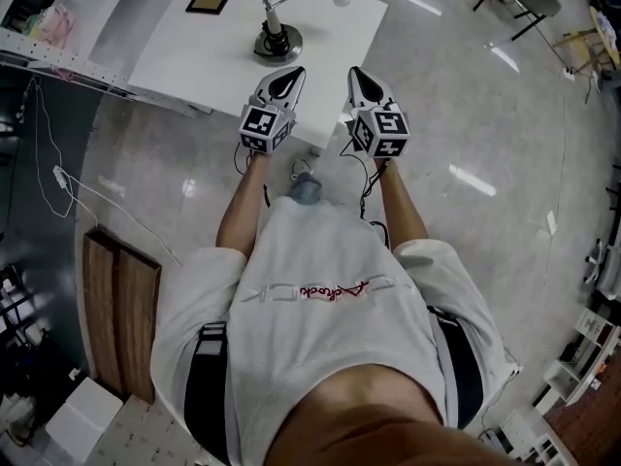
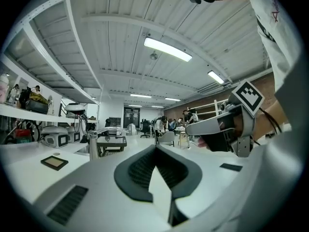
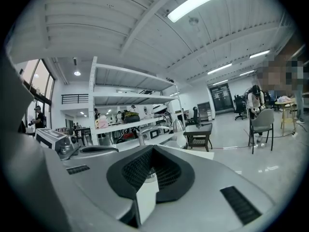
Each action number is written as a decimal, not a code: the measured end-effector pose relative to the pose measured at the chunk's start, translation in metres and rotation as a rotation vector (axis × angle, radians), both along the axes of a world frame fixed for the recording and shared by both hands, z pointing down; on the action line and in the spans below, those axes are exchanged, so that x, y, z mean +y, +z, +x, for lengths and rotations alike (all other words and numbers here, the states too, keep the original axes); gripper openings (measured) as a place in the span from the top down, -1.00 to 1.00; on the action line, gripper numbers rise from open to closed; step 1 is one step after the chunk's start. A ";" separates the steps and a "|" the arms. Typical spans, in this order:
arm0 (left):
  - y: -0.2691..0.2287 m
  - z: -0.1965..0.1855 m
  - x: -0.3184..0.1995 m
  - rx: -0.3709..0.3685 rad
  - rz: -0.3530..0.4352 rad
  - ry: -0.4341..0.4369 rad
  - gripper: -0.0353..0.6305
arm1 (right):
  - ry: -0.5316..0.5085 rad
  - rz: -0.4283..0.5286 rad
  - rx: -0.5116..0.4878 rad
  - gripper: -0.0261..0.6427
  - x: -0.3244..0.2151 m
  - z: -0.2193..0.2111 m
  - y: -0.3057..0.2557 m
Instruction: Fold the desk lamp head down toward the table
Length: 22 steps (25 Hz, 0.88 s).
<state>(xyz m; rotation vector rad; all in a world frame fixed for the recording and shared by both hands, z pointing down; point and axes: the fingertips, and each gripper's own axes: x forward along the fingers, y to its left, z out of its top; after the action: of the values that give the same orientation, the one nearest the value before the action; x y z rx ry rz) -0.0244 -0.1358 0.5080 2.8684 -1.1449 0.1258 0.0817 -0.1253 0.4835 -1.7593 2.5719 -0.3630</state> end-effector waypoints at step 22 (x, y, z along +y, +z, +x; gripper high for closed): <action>-0.003 -0.010 0.109 0.018 0.018 -0.008 0.82 | 0.005 0.006 0.061 0.89 0.109 -0.014 0.009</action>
<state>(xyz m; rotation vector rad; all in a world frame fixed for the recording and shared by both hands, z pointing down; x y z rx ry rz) -0.0341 -0.0264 0.5054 2.8740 -1.1596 0.0890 0.0674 -0.0165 0.4927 -1.8020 2.6065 -0.3050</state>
